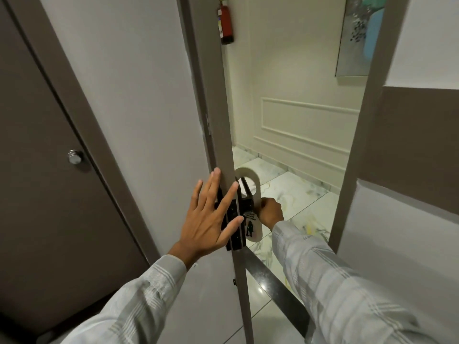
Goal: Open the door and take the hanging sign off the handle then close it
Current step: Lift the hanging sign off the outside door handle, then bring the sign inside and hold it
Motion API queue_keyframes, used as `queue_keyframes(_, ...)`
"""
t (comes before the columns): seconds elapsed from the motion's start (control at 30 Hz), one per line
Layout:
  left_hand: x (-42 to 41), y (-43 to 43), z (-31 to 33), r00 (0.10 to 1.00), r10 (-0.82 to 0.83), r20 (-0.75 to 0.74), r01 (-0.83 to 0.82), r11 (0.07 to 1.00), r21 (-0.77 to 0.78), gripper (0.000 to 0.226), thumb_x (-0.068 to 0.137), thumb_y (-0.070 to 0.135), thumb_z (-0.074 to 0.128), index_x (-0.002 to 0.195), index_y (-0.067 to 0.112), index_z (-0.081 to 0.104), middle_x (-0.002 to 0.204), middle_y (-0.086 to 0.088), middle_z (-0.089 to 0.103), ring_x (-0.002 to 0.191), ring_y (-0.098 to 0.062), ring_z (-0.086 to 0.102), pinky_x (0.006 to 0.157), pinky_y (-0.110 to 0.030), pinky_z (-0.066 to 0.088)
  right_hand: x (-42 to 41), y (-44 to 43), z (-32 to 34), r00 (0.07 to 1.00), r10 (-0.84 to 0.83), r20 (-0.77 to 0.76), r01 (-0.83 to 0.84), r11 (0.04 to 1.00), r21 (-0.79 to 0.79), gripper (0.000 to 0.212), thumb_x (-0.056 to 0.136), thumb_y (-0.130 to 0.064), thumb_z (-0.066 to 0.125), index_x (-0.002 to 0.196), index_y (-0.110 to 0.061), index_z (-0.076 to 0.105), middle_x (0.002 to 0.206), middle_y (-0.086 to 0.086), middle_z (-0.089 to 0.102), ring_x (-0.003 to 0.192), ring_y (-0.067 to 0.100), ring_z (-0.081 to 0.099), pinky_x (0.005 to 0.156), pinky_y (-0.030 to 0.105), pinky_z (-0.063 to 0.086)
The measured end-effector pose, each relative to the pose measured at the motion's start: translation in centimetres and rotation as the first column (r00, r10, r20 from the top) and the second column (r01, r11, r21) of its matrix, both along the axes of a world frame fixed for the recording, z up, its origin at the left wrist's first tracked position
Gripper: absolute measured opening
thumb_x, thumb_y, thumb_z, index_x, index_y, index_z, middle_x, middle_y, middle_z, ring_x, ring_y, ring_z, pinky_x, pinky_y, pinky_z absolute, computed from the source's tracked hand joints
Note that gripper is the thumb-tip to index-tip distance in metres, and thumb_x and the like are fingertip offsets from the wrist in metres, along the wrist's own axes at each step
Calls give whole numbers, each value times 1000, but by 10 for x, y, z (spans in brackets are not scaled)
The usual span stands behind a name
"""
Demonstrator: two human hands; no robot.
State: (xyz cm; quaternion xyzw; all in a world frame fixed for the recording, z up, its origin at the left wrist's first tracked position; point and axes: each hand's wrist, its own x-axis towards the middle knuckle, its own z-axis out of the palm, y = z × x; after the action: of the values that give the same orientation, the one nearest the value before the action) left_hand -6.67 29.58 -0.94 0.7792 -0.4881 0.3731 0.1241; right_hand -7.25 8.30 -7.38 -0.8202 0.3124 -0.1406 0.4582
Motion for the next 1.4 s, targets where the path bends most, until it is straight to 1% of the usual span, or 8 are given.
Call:
queue_keyframes(0.33, -54, -14, -32, 993, -59, -105, 53, 996, -65, 67, 95, 48, 41, 153, 18, 26, 159, -14, 29, 150, -30, 18, 122, -53, 10, -62, 4, 17, 969, -214, 126, 179, 953, 243, 29, 82, -5, 72, 65, -13, 50, 83, 11, 71, 54, 20, 63, 55, 31, 59)
queue_keyframes(0.47, -126, -45, -91, 940, -63, -336, 132, 973, 187, 48, 92, 54, 48, 117, 18, 68, 106, -2, 76, 111, -29, 64, 91, -46, 48, -161, -4, -35, 950, -312, 34, 252, 822, 511, 21, 81, -1, 69, 99, 7, 63, 102, 19, 75, 65, 25, 69, 55, 27, 59)
queue_keyframes(0.57, -181, -69, -127, 888, -98, -448, 289, 878, 381, 38, 94, 41, 43, 89, 17, 72, 79, -3, 76, 81, -29, 67, 74, -38, 42, -257, -13, -73, 870, -491, -40, 411, 678, 609, 34, 83, -1, 67, 115, 9, 61, 105, 25, 74, 69, 28, 70, 53, 27, 58)
queue_keyframes(0.73, -276, -123, -149, 499, -188, -846, 587, 792, 170, 30, 97, 37, 53, 85, 18, 72, 76, -1, 75, 67, -25, 68, 60, -31, 47, -426, -7, -98, 603, -797, 35, 611, 489, 623, 40, 90, -55, 65, 84, -16, 62, 76, 0, 65, 60, 15, 64, 50, 26, 48)
queue_keyframes(0.87, -378, -173, -157, 97, -89, -991, 741, 672, 12, 26, 92, 31, 64, 79, 12, 75, 68, -4, 74, 58, -15, 65, 66, -43, 58, -570, 20, -126, 414, -909, -35, 747, 318, 584, 24, 91, -40, 71, 87, -18, 60, 80, 3, 65, 56, 13, 57, 45, 20, 39)
queue_keyframes(1.0, -485, -212, -177, 11, -31, -999, 868, 497, -6, 22, 92, 31, 65, 86, 13, 77, 81, -5, 78, 67, -13, 71, 72, -42, 60, -675, 42, -144, 288, -957, -30, 734, 200, 649, 11, 91, -14, 72, 92, -7, 64, 90, 14, 73, 64, 17, 64, 55, 28, 50)
queue_keyframes(1.27, -720, -247, -195, -57, -17, -998, 977, 206, -59, 27, 89, 20, 69, 116, 18, 66, 108, -6, 72, 86, -21, 69, 80, -29, 55, -889, 42, -144, -316, -948, -35, 808, -288, 513, 10, 91, -4, 70, 89, -11, 63, 86, 15, 72, 62, 20, 63, 54, 33, 51)
queue_keyframes(1.4, -801, -262, -204, -23, -29, -999, 994, 107, -26, 28, 95, 26, 61, 117, 11, 69, 119, -14, 66, 101, -25, 64, 91, -27, 48, -961, 15, -142, -359, -926, -119, 894, -378, 241, 19, 93, -9, 65, 110, -9, 56, 107, 17, 70, 95, 34, 66, 80, 41, 55)
